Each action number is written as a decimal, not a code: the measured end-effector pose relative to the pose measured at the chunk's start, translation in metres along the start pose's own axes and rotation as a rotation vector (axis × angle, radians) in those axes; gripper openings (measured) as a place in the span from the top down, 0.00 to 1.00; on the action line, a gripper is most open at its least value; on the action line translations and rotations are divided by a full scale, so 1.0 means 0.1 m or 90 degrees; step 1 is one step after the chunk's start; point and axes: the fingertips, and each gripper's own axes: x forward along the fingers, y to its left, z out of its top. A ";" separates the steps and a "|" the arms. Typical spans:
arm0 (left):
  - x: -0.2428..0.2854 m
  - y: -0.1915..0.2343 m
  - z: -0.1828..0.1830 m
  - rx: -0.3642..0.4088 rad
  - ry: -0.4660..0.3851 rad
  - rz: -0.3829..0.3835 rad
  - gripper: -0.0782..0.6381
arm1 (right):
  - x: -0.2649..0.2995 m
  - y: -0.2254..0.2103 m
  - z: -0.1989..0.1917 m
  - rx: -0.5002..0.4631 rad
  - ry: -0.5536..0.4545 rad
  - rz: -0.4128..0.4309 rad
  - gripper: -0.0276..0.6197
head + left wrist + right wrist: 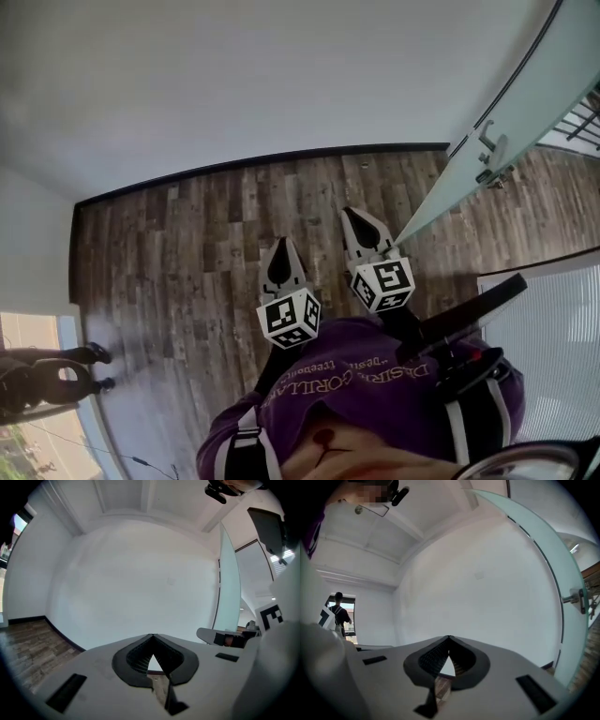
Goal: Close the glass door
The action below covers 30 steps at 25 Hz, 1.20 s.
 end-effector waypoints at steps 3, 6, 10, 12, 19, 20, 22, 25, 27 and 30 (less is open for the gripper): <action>0.22 -0.03 -0.03 0.011 0.012 -0.068 0.89 | 0.15 -0.15 -0.06 0.002 0.005 -0.044 0.96; 0.43 -0.09 -0.12 0.017 0.024 -0.147 0.89 | 0.22 -0.29 -0.20 0.009 0.011 -0.088 0.96; 0.81 -0.25 -0.21 0.015 0.051 -0.200 0.89 | 0.29 -0.61 -0.24 0.019 0.010 -0.150 0.96; 0.99 -0.40 -0.25 0.021 0.065 -0.233 0.89 | 0.32 -0.83 -0.22 0.022 0.007 -0.182 0.96; 1.88 -0.96 -0.27 0.042 0.084 -0.301 0.89 | 0.60 -1.73 -0.03 0.033 -0.019 -0.252 0.96; 2.03 -1.08 -0.23 0.047 0.082 -0.316 0.89 | 0.64 -1.87 0.05 0.030 -0.024 -0.261 0.96; 2.30 -1.33 -0.16 0.063 0.080 -0.352 0.89 | 0.70 -2.13 0.20 0.025 -0.035 -0.281 0.96; 2.61 -1.78 -0.15 0.099 0.077 -0.431 0.89 | 0.66 -2.50 0.34 0.015 -0.047 -0.316 0.96; 2.72 -2.11 -0.20 0.132 0.071 -0.492 0.89 | 0.55 -2.74 0.34 0.019 -0.051 -0.355 0.96; 2.76 -2.57 -0.38 0.156 0.085 -0.588 0.89 | 0.29 -3.05 0.27 0.043 -0.048 -0.429 0.96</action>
